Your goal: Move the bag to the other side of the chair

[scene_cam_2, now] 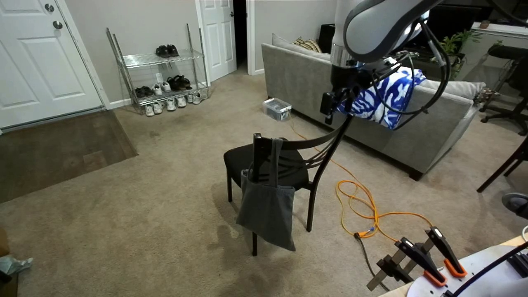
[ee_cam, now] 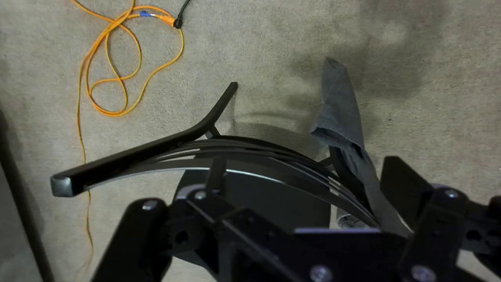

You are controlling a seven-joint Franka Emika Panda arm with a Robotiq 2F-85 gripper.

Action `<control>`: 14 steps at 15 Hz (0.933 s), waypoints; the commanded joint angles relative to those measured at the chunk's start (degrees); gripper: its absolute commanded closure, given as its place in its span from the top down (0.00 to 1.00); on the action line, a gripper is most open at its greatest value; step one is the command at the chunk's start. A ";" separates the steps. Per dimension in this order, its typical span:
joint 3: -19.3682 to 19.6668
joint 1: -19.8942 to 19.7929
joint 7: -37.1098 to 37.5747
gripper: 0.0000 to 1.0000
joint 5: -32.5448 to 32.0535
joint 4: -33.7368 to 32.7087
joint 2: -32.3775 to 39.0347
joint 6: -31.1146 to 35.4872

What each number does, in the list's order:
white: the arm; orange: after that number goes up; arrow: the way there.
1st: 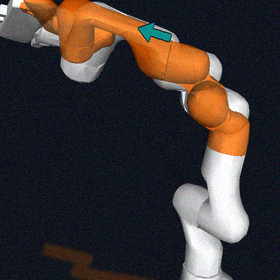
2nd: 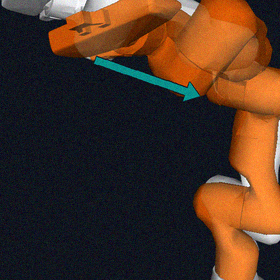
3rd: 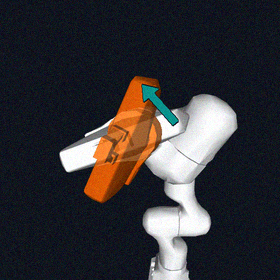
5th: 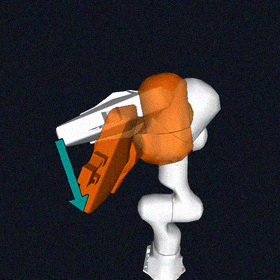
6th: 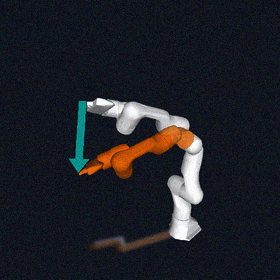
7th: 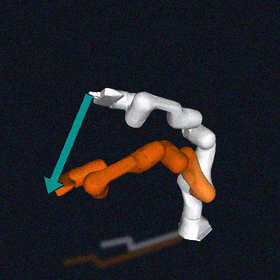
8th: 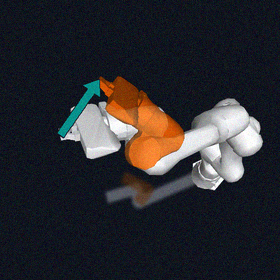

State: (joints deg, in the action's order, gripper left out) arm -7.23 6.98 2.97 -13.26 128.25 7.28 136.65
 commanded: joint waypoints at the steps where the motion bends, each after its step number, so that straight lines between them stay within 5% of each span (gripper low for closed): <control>1: 0.31 0.73 -0.22 1.00 0.14 -0.64 0.68 -0.12; 9: 0.72 0.73 -0.18 1.00 0.12 -0.73 0.87 -0.12; 14: 0.89 0.99 -8.86 1.00 -8.09 -0.75 1.81 0.04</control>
State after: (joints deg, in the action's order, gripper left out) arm -6.77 7.65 -1.36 -16.78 127.57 8.52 136.66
